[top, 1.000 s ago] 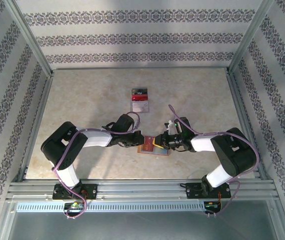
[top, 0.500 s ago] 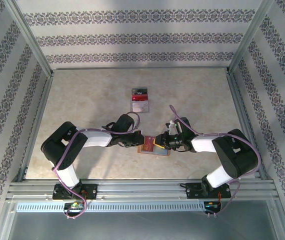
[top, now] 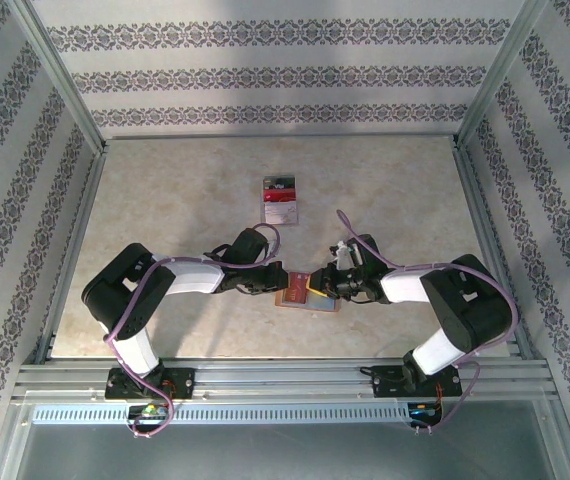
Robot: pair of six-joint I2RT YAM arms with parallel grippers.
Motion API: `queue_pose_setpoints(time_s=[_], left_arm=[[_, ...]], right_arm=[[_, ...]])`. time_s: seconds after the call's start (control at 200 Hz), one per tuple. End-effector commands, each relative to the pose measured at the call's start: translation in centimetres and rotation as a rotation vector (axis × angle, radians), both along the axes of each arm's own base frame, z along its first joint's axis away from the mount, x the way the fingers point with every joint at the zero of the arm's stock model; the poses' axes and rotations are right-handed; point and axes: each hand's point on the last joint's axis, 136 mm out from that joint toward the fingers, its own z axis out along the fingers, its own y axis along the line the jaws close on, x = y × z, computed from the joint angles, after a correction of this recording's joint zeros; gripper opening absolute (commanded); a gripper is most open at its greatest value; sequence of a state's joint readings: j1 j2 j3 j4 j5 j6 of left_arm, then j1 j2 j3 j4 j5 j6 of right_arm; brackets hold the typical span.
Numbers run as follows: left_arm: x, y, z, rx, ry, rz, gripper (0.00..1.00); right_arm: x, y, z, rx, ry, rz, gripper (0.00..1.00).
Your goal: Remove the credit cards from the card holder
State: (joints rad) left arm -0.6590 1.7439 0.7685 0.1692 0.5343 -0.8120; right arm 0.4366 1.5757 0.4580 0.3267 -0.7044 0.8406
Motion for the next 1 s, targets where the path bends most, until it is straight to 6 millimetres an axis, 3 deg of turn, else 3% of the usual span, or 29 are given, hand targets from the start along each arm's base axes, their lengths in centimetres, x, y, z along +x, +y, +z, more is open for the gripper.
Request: queue_pose_setpoints(time_s=[0.0,0.55,0.994], left_arm=[[-1.8,3.7,-4.8,0.192,0.109,0.044,0.0],[-1.8,3.7,-4.8,0.193,0.107,0.042,0.0],[-1.9,4.3,-5.3,0.223,0.117,0.059,0.0]], right_arm=[[-0.3,0.0,-1.0,-0.029,0.027,-0.001,0.15],[-0.4,0.8,-0.8,-0.016,0.027,0.021,0.14],[-0.5,0.0,0.2,0.001,0.0,0.001,0.0]])
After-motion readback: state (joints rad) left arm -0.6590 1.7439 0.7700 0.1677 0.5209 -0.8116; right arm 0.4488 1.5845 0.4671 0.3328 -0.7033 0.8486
